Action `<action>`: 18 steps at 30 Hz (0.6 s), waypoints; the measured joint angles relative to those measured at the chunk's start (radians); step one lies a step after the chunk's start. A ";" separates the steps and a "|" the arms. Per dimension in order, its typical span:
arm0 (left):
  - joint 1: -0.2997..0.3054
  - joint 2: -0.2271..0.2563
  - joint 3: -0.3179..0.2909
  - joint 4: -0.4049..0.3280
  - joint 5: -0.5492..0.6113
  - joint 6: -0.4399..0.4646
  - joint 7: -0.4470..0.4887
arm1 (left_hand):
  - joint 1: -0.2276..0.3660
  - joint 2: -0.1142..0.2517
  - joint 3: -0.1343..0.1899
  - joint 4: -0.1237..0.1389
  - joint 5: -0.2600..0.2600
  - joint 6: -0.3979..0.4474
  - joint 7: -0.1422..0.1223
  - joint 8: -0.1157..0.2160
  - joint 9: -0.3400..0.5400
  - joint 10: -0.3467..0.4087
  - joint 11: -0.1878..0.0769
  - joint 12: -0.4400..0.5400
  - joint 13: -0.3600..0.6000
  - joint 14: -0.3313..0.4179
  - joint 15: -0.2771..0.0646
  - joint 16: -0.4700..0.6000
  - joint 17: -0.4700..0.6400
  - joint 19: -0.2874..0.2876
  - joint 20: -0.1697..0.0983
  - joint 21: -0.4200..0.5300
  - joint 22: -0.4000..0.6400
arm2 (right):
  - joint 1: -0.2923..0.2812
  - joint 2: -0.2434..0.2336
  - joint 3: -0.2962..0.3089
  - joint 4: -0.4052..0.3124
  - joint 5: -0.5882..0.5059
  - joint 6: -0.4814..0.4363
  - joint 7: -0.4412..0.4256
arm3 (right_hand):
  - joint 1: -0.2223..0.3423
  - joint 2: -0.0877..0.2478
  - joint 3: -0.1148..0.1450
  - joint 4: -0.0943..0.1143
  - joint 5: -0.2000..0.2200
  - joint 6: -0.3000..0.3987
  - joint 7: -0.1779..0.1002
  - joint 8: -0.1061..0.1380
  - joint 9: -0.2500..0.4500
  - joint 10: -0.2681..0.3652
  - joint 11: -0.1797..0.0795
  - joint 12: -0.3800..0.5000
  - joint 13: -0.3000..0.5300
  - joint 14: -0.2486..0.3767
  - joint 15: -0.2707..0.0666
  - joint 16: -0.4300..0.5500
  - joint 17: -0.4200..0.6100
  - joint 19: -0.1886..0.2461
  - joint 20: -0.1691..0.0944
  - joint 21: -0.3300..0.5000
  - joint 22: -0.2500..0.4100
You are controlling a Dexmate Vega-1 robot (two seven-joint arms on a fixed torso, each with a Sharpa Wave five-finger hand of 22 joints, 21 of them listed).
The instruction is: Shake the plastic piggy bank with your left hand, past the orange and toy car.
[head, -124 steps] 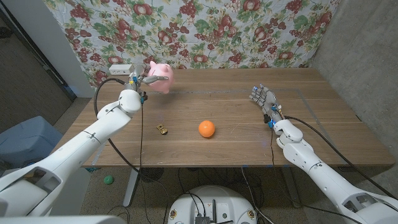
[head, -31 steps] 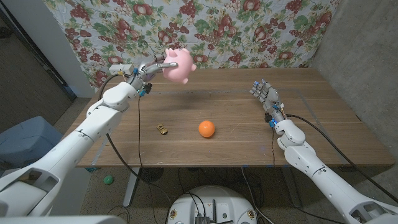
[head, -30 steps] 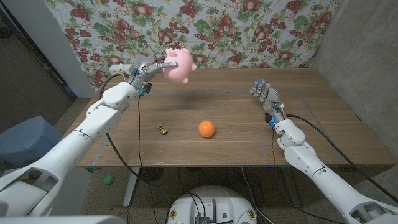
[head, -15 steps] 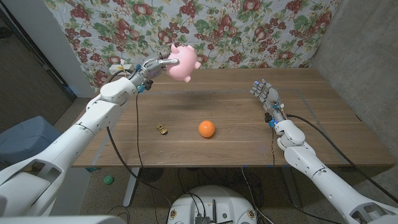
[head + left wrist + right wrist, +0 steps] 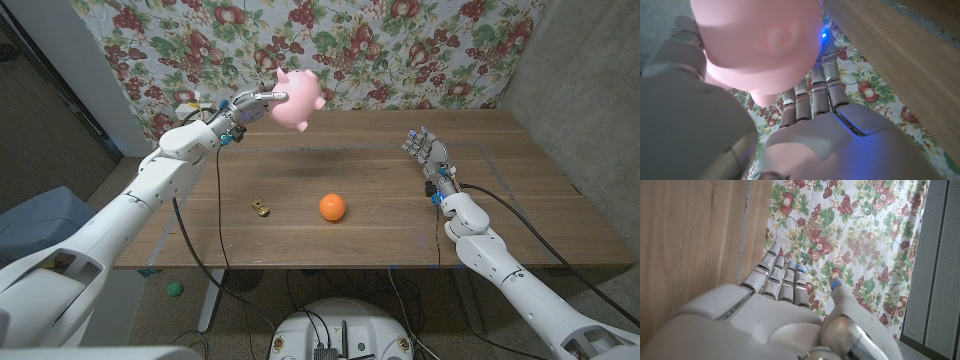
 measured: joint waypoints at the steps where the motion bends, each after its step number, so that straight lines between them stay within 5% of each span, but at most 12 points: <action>1: 0.000 0.000 0.000 0.000 0.001 -0.003 0.004 | 0.000 0.000 0.000 0.000 0.000 0.000 0.000 0.000 0.000 0.005 -0.002 -0.002 0.000 0.000 0.000 0.000 0.002 0.000 0.000 0.005 -0.002 | 0.000 0.000 0.000 0.000 0.000 0.000 0.000 | 0.000 0.000 0.000 0.000 0.000 0.000 0.000 0.000 0.000 0.000 0.000 0.000 0.000 0.000 0.000 0.000 0.000 0.000 0.000 0.000 0.000; 10: 0.027 0.006 -0.005 -0.035 0.071 -0.009 0.112 | 0.000 0.000 0.000 0.000 0.000 0.002 0.002 0.000 0.000 0.005 -0.002 -0.002 0.000 0.002 -0.002 -0.002 0.008 0.000 0.000 0.012 -0.004 | 0.001 0.001 -0.001 0.000 0.000 0.000 -0.001 | 0.000 0.000 0.000 0.000 0.000 0.000 0.000 0.000 0.000 0.000 0.000 0.000 0.000 0.000 0.000 0.000 0.000 0.004 0.004 -0.008 0.000; 18: 0.085 0.017 -0.010 -0.130 0.251 0.007 0.342 | 0.000 0.000 0.000 0.000 0.000 0.002 0.002 0.000 0.000 0.005 -0.002 -0.005 0.000 0.003 -0.003 -0.006 0.014 0.000 0.000 0.022 -0.011 | 0.006 0.002 -0.002 0.008 0.001 -0.001 0.006 | 0.000 0.000 0.000 0.000 0.000 0.000 0.000 0.000 0.000 0.000 0.000 0.000 0.000 0.000 0.000 0.000 0.000 0.004 0.004 -0.009 0.000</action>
